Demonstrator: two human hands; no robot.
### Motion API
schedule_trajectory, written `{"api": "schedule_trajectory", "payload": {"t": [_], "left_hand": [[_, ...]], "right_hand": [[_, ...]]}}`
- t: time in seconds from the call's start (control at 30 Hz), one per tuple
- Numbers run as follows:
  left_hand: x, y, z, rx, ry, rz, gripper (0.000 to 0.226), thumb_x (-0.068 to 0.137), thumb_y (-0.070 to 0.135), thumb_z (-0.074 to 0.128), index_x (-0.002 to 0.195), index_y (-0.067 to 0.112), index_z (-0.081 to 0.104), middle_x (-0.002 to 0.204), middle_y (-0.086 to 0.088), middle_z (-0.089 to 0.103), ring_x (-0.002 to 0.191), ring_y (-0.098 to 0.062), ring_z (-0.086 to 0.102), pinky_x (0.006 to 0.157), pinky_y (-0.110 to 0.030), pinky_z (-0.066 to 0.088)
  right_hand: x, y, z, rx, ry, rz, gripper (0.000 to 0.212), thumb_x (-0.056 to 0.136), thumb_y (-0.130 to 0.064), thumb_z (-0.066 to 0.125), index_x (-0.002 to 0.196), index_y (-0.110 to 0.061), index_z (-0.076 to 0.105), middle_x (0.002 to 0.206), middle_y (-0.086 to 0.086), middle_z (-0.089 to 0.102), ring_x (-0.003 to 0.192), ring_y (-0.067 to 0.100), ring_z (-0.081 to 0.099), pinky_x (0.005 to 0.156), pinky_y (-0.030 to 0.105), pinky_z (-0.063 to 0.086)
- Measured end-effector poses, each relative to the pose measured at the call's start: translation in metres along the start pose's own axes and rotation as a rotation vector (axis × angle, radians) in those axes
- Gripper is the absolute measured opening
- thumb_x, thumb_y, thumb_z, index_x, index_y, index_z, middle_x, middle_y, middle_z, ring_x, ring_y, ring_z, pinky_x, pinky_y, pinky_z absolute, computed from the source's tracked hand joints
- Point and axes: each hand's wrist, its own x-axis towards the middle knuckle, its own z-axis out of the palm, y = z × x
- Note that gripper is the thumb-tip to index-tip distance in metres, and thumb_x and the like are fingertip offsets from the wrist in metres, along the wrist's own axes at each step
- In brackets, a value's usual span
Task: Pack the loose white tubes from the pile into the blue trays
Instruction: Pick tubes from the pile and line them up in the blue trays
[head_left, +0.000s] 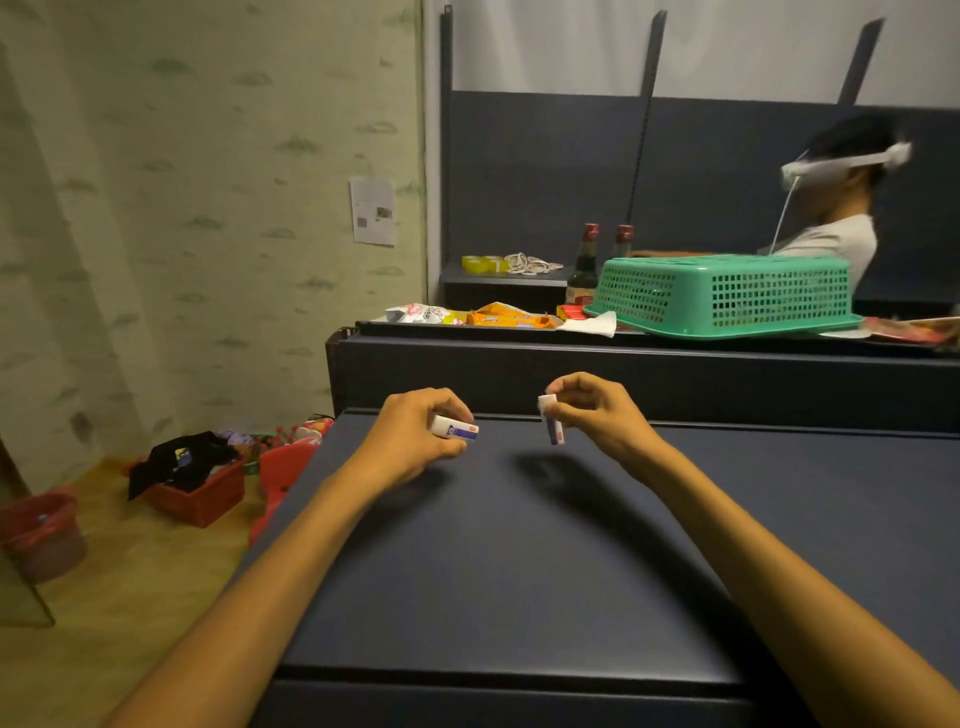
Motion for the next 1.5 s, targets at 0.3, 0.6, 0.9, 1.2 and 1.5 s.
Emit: {"api": "schedule_trajectory", "payload": {"t": [0.3,0.6,0.9,1.2,1.5], "left_hand": [[-0.011,0.007,0.008,0.009,0.073,0.239,0.023,0.077,0.014,0.078,0.1,0.015,0.072,0.094,0.005,0.068,0.083,0.0,0.062,0.073,-0.006,0.048],[-0.009,0.024,0.029,-0.033,0.059,0.306,0.022,0.076,0.016,0.079,0.097,0.017,0.072,0.09,0.008,0.068,0.083,0.0,0.063,0.073,-0.009,0.05],[-0.011,0.073,0.067,-0.034,0.063,0.388,0.021,0.076,0.017,0.08,0.096,0.013,0.073,0.09,0.006,0.069,0.08,-0.005,0.064,0.074,-0.013,0.051],[-0.036,0.169,0.15,-0.052,-0.015,0.481,0.022,0.07,0.012,0.071,0.092,0.011,0.074,0.087,0.003,0.071,0.078,-0.004,0.062,0.073,-0.006,0.044],[-0.07,0.284,0.252,-0.048,-0.095,0.572,0.024,0.074,0.008,0.075,0.094,0.02,0.072,0.09,0.004,0.069,0.08,-0.013,0.064,0.075,-0.033,0.055]], "right_hand": [[-0.031,-0.003,-0.002,-0.062,0.005,-0.024,0.026,0.095,-0.022,0.059,0.12,-0.024,0.055,0.113,0.001,0.063,0.099,0.018,0.064,0.066,0.025,0.055],[-0.065,0.001,-0.025,-0.112,-0.005,0.013,0.014,0.095,-0.025,0.058,0.109,-0.026,0.061,0.102,-0.002,0.07,0.086,0.016,0.064,0.063,0.029,0.052],[-0.118,0.0,-0.077,-0.14,0.037,-0.015,0.027,0.086,-0.007,0.07,0.109,-0.022,0.07,0.102,0.003,0.071,0.085,0.017,0.066,0.064,0.026,0.054],[-0.233,0.001,-0.179,-0.526,0.195,-0.042,0.027,0.082,-0.009,0.074,0.103,-0.022,0.064,0.097,-0.008,0.066,0.084,0.002,0.063,0.072,0.006,0.046],[-0.36,0.008,-0.288,-0.672,0.311,-0.058,0.029,0.08,-0.009,0.075,0.106,-0.022,0.07,0.099,-0.006,0.065,0.091,0.01,0.061,0.079,0.018,0.049]]}}
